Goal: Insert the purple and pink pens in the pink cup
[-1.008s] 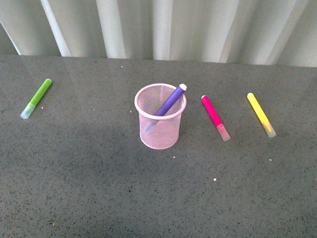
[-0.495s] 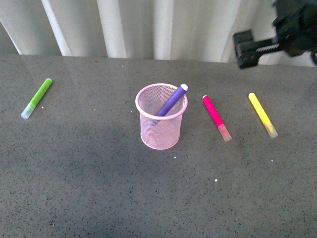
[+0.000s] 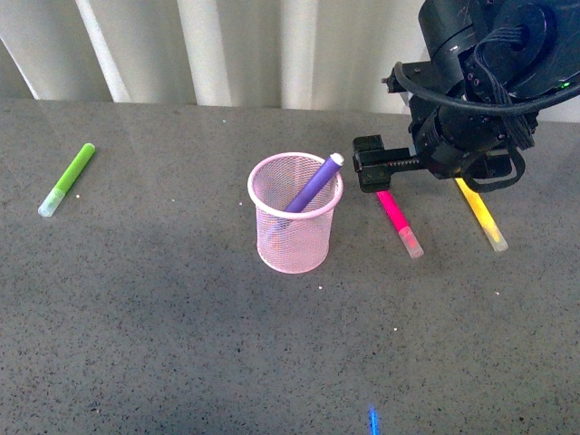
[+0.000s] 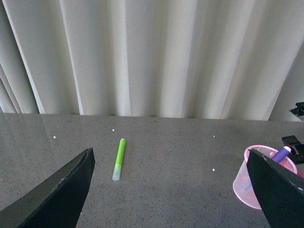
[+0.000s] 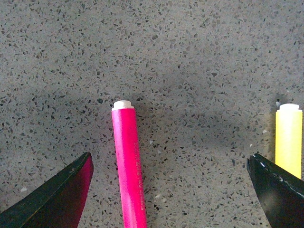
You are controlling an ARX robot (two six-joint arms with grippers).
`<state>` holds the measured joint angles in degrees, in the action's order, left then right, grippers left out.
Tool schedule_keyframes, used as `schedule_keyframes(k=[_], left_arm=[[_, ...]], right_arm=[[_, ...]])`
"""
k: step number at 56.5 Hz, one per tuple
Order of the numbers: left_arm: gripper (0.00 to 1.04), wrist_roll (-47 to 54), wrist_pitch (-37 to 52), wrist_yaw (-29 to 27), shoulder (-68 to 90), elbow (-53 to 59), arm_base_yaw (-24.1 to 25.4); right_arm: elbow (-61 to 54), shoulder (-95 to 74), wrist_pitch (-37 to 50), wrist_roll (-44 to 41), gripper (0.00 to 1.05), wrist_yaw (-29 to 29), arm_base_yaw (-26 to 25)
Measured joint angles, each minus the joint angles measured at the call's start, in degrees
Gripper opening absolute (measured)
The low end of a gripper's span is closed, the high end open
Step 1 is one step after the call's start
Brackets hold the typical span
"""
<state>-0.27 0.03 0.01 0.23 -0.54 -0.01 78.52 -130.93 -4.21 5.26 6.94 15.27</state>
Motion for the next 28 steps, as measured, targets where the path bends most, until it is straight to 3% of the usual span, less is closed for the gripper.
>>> schedule_keyframes(k=[28], left_arm=[[0.98,0.0,0.0,0.0,0.0,0.0,0.0]], right_arm=[[2.1,-5.0,2.8,1.5,0.98,-2.1,0.1]])
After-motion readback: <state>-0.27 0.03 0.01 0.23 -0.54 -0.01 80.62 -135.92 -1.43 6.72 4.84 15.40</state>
